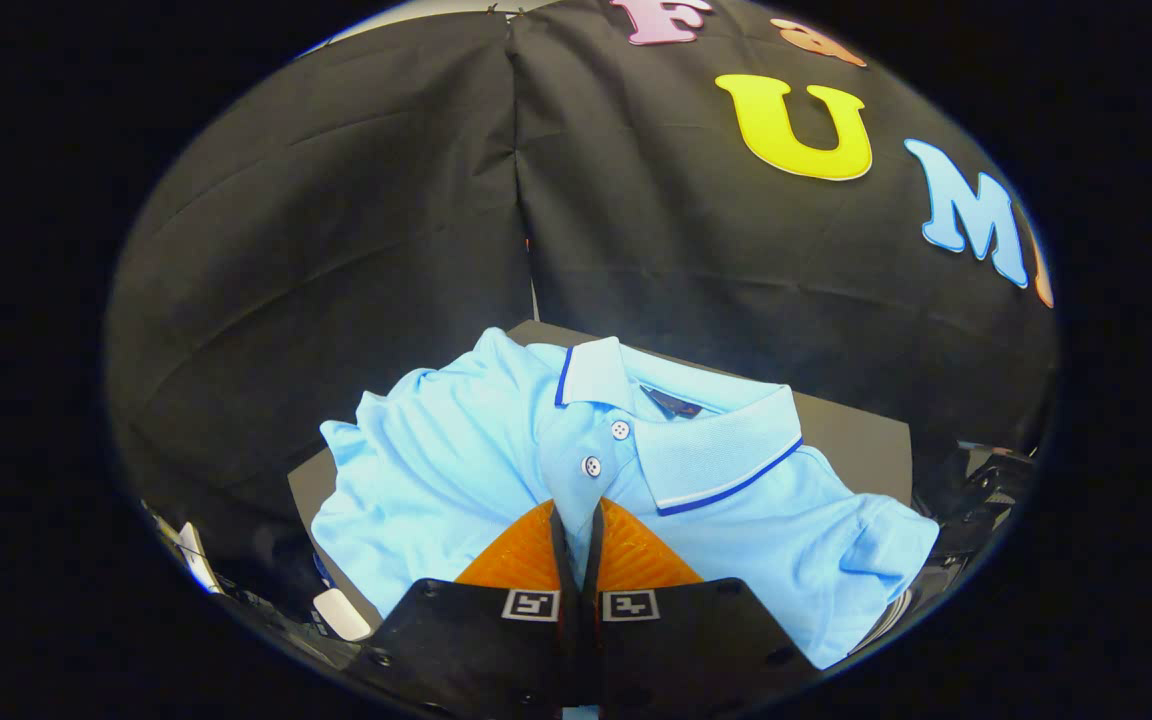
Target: Put the clothes into the washing machine and then close the washing machine lid.
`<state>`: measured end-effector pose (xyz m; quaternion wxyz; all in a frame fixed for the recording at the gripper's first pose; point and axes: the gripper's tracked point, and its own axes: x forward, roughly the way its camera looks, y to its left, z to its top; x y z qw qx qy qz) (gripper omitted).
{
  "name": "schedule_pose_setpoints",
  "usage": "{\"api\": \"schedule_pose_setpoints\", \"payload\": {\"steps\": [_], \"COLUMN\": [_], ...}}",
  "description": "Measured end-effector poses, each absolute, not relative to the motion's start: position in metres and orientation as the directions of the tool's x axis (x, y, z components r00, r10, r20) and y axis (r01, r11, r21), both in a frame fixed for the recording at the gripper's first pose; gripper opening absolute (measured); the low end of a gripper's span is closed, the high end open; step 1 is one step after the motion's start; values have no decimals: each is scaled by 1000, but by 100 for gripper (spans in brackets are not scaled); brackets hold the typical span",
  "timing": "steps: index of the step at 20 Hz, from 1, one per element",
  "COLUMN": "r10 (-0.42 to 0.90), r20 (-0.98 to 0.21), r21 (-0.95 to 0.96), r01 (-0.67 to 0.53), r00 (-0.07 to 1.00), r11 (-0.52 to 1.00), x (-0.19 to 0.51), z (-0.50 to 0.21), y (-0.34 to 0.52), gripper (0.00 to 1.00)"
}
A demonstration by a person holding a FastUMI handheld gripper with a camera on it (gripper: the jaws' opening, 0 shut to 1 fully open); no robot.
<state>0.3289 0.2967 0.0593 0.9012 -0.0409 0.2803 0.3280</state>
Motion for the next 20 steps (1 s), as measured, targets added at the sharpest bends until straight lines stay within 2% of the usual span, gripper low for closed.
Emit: {"api": "schedule_pose_setpoints", "payload": {"steps": [6, 10, 20], "r10": [612, 606, 582], "r20": [-432, -354, -241], "r21": [130, 158, 82], "r01": [-626, -593, -581], "r00": [662, 713, 777], "r11": [769, 790, 810], "x": [326, 330, 311], "z": [83, 101, 151], "y": [294, 288, 250], "gripper": [2, 2, 2]}}
